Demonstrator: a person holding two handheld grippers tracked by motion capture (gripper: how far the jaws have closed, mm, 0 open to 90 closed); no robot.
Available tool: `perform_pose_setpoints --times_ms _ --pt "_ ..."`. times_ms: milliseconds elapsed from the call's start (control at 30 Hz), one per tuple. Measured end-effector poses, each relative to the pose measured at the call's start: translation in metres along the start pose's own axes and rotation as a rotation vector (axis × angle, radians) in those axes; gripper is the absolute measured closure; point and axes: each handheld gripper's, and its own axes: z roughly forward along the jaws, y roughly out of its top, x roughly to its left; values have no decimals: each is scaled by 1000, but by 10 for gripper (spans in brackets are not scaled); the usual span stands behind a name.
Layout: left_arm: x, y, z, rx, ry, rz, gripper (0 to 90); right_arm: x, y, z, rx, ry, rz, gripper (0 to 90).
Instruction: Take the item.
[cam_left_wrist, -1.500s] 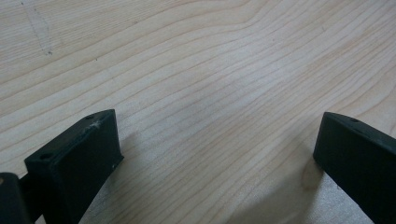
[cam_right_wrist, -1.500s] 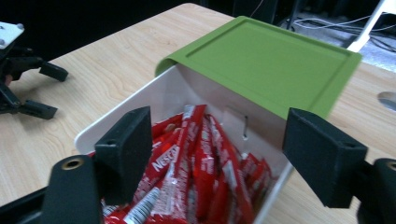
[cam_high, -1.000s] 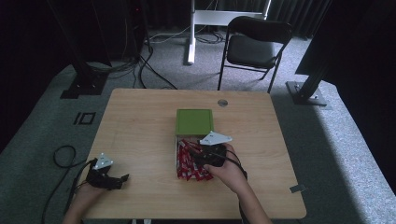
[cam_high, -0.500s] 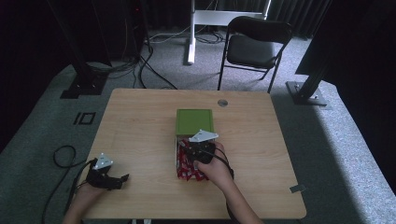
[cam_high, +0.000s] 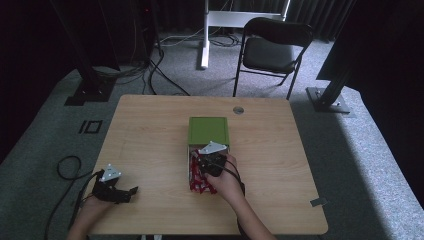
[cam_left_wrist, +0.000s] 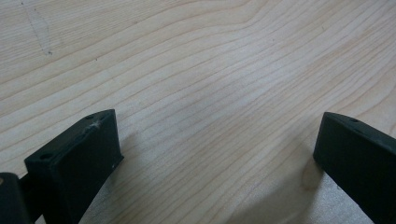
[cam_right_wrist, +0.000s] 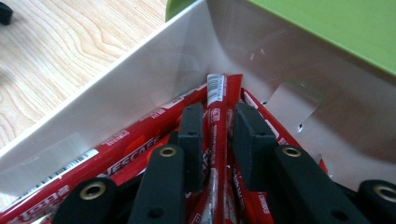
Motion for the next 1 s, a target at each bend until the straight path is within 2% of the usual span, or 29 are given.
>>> perform_pose_setpoints --times_ms 100,233,400,433,600,833,1000 --pt "0 0 0 0 0 -1 14 -2 -2 3 3 -13 34 748" --pt "0 0 0 -1 0 -1 14 0 -2 6 -2 -29 43 761" --pt "0 0 0 -1 0 -1 14 -1 -3 5 -3 -17 54 808" --pt "0 0 0 0 0 -1 14 -2 -2 3 -8 -12 65 808" --pt "0 0 0 -1 0 -1 14 0 0 -8 -41 -9 44 809" --pt "0 0 0 -2 1 -2 14 -1 0 -25 -65 41 51 810" --pt "0 0 0 -1 0 -1 14 -3 -2 -37 -85 55 56 810"
